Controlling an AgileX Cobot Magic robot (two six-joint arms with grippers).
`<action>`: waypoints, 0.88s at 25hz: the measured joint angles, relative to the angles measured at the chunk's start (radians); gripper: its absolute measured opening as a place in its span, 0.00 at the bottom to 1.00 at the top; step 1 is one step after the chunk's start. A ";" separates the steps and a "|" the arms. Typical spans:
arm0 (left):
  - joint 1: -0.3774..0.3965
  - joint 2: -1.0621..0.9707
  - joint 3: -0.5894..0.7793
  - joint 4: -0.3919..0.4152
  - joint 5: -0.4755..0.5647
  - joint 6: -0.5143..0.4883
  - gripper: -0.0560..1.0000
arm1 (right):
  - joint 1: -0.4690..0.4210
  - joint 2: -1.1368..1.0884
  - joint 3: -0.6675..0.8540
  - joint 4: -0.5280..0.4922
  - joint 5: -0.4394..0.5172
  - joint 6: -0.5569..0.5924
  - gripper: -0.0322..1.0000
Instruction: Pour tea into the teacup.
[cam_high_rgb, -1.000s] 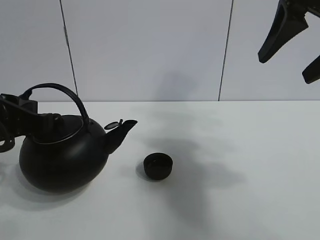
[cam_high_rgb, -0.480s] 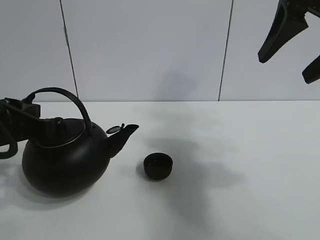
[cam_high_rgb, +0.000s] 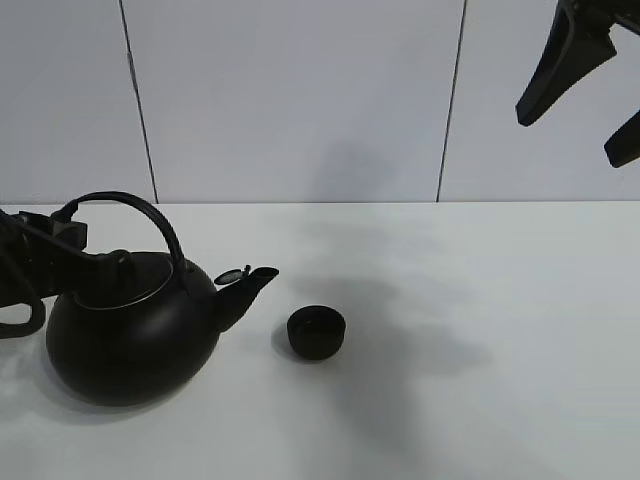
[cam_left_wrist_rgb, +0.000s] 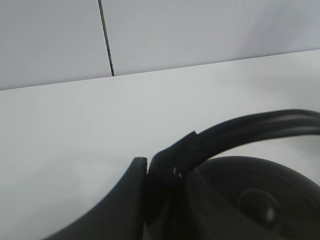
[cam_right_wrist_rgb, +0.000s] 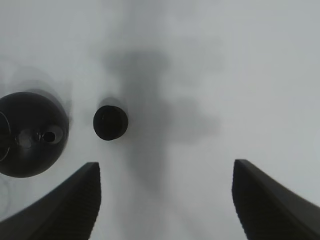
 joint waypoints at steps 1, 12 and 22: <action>0.000 0.000 0.001 0.002 -0.001 0.000 0.17 | 0.000 0.000 0.000 0.000 0.000 0.000 0.52; 0.000 -0.005 0.038 0.034 -0.062 -0.030 0.33 | 0.000 0.000 0.000 0.000 0.000 0.000 0.52; 0.000 -0.014 0.117 0.113 -0.077 -0.103 0.34 | 0.000 0.000 0.000 0.001 0.000 0.000 0.52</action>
